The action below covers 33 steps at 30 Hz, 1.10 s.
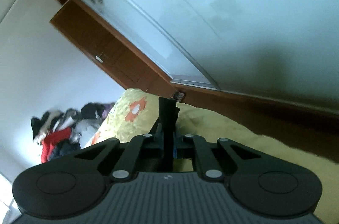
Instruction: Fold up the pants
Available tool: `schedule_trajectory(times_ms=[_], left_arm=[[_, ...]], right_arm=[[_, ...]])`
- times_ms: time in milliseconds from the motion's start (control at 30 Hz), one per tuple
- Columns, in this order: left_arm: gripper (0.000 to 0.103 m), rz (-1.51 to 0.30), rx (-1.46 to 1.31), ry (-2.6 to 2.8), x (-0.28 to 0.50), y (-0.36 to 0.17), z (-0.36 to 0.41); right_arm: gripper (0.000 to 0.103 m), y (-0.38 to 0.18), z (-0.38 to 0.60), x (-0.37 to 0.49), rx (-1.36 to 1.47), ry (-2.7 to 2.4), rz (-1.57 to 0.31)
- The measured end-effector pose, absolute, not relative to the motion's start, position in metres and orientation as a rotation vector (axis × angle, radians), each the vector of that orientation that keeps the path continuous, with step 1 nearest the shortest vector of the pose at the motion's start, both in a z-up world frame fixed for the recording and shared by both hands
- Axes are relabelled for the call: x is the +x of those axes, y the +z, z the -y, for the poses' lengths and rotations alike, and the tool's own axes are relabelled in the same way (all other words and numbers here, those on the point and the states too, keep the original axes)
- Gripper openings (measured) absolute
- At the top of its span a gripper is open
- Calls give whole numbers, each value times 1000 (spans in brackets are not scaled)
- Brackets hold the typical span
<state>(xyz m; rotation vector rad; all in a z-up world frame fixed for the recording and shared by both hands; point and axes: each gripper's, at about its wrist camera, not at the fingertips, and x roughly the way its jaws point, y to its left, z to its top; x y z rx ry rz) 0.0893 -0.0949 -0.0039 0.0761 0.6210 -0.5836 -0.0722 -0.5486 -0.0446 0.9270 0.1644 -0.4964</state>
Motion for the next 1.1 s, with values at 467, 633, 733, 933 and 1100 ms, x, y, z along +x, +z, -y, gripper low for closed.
schedule_trajectory(times_ms=[467,633,733,933,1100], left_arm=[[88,-641,8,-458,106,5,68],[90,-628,19,-449,122,14,62],[91,-659,13,-452,141,19,66],[91,-634,97,-418,170,25,85],[90,-614,255,-540,188,27,92]], right_arm=[[8,1,513,-31,714,-476,-214],[23,-8,529,-66,812,-874,-154],[23,18,494,-41,558,-720,-117],[83,42,361,80,-28,-25,-357],[83,16,274,125,-225,216,-454]])
